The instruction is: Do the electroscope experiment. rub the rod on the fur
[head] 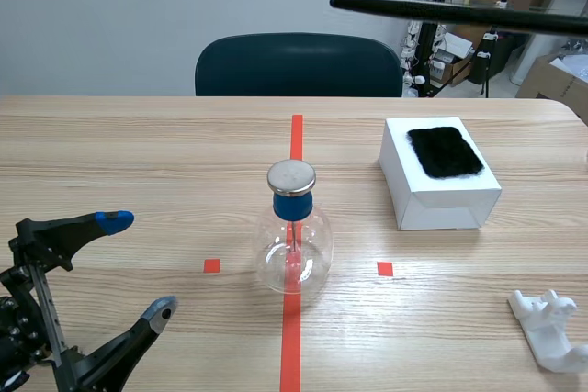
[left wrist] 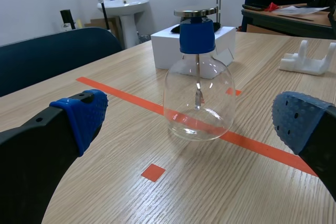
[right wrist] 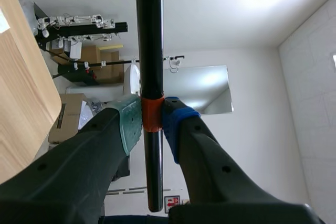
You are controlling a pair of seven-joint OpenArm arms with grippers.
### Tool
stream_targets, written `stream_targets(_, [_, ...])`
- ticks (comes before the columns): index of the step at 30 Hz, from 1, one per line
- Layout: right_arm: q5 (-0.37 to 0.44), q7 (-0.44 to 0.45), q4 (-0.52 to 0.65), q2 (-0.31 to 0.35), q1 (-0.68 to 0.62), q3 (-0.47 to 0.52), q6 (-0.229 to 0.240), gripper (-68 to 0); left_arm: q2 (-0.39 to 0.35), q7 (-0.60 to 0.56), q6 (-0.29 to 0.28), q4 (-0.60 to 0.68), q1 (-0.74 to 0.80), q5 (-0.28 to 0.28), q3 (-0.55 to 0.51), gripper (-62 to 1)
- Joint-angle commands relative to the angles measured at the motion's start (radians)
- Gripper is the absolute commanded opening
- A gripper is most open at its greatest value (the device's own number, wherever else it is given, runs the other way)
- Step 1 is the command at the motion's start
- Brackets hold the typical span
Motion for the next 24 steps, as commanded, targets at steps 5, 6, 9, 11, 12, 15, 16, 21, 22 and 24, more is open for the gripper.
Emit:
stream_targets(5, [-0.016,0.146,0.040,-0.095,-0.158,0.011,-0.158,-66.9,-0.003,-0.015,0.002,0.011,-0.003,-0.011,-0.007,1.4])
stream_targets(6, [-0.023,0.174,0.040,-0.112,-0.182,0.011,-0.185,-66.9,-0.003,-0.015,0.002,0.011,-0.003,-0.011,-0.007,1.4])
stream_targets(9, [-0.033,0.246,0.040,-0.163,-0.249,0.011,-0.256,-66.9,-0.003,-0.015,0.002,0.011,-0.003,-0.011,-0.007,1.4])
stream_targets(11, [-0.032,0.293,0.040,-0.193,-0.290,0.009,-0.297,-66.9,-0.003,-0.015,0.002,0.011,-0.003,-0.011,-0.007,1.4])
stream_targets(12, [-0.032,0.314,0.040,-0.207,-0.306,0.009,-0.309,-66.9,-0.003,-0.015,0.002,0.011,-0.003,-0.011,-0.007,1.4])
stream_targets(15, [-0.032,0.369,0.040,-0.250,-0.352,0.009,-0.330,-66.9,-0.003,-0.015,0.002,0.011,-0.003,-0.011,-0.007,1.4])
stream_targets(16, [-0.035,0.380,0.040,-0.261,-0.364,0.009,-0.332,-66.9,-0.003,-0.015,0.002,0.011,-0.003,-0.011,-0.007,1.4])
stream_targets(21, [-0.050,0.398,0.040,-0.296,-0.393,0.009,-0.333,-66.9,-0.003,-0.015,0.002,0.011,-0.003,-0.011,-0.007,1.4])
stream_targets(22, [-0.050,0.398,0.040,-0.298,-0.393,0.009,-0.332,-66.9,-0.003,-0.015,0.002,0.011,-0.003,-0.011,-0.007,1.4])
stream_targets(24, [-0.050,0.397,0.040,-0.298,-0.393,0.009,-0.332,-66.9,-0.003,-0.015,0.002,0.011,-0.003,-0.011,-0.007,1.4])
